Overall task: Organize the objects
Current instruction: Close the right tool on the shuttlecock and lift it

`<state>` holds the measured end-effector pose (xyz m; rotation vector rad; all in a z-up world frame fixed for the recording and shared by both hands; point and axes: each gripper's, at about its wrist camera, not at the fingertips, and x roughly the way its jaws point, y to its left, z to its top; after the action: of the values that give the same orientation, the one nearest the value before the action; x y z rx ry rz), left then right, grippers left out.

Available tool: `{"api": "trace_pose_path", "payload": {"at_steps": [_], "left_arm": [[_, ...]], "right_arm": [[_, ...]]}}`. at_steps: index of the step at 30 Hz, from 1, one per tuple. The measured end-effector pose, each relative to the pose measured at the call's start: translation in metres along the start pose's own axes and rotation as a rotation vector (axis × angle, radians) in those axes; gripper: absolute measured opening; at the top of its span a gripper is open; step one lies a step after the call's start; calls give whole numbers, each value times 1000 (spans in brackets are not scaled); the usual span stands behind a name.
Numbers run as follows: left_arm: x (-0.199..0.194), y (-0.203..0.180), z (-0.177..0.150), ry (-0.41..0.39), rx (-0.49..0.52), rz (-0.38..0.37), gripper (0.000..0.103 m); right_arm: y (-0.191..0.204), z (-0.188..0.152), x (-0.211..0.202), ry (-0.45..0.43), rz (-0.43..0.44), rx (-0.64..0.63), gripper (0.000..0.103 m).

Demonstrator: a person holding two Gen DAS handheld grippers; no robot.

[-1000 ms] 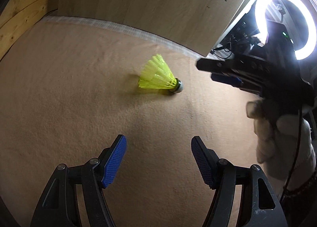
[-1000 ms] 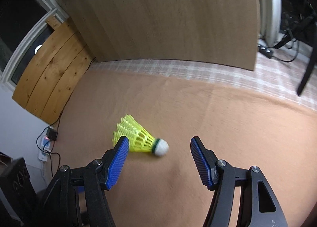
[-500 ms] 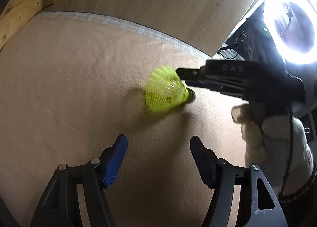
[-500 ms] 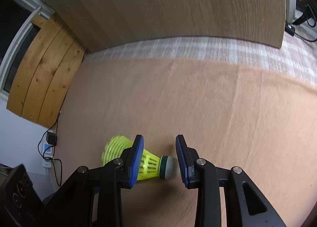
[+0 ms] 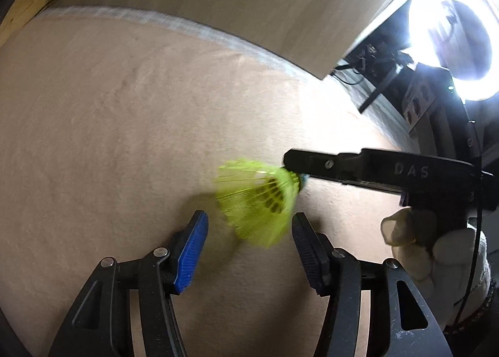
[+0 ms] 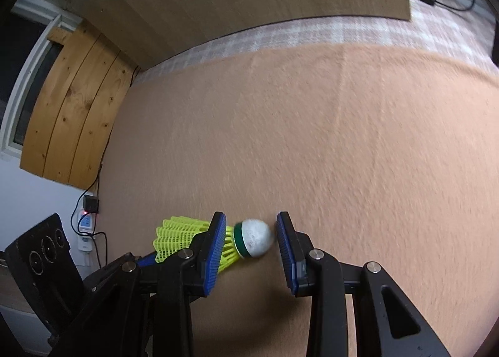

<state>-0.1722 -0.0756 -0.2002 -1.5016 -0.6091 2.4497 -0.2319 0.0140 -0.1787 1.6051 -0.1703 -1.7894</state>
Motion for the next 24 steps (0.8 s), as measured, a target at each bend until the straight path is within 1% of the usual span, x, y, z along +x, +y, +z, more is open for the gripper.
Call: {"api": "trace_pose_path", "payload": {"at_steps": [2, 3, 4, 7, 9, 10, 11, 13, 19, 22, 24], "left_arm": [[4, -10, 1, 2, 29, -3, 57], [5, -12, 2, 5, 34, -5, 50], [8, -16, 2, 14, 40, -12, 39], [16, -23, 2, 28, 45, -42, 27], [19, -29, 0, 30, 59, -59, 20], [20, -33, 0, 26, 69, -56, 18], [19, -38, -1, 22, 81, -52, 18], [18, -46, -2, 20, 91, -71, 11], [10, -72, -8, 4, 123, -96, 11], [0, -86, -12, -3, 112, -125, 11], [-12, -97, -19, -12, 131, -138, 11]], "right_arm": [[0, -4, -3, -2, 7, 4, 31], [1, -6, -4, -2, 11, 3, 31], [2, -8, -5, -1, 19, -1, 31], [6, -14, -8, 1, 26, -16, 31], [8, -18, -9, 1, 30, -20, 31], [8, -20, -11, -1, 31, -21, 31], [8, -22, -13, -2, 33, -24, 31], [9, -27, -18, -7, 34, -29, 30], [8, -43, -46, -47, 46, -39, 30], [5, -55, -70, -91, 42, -41, 30], [1, -63, -86, -117, 39, -38, 32]]}}
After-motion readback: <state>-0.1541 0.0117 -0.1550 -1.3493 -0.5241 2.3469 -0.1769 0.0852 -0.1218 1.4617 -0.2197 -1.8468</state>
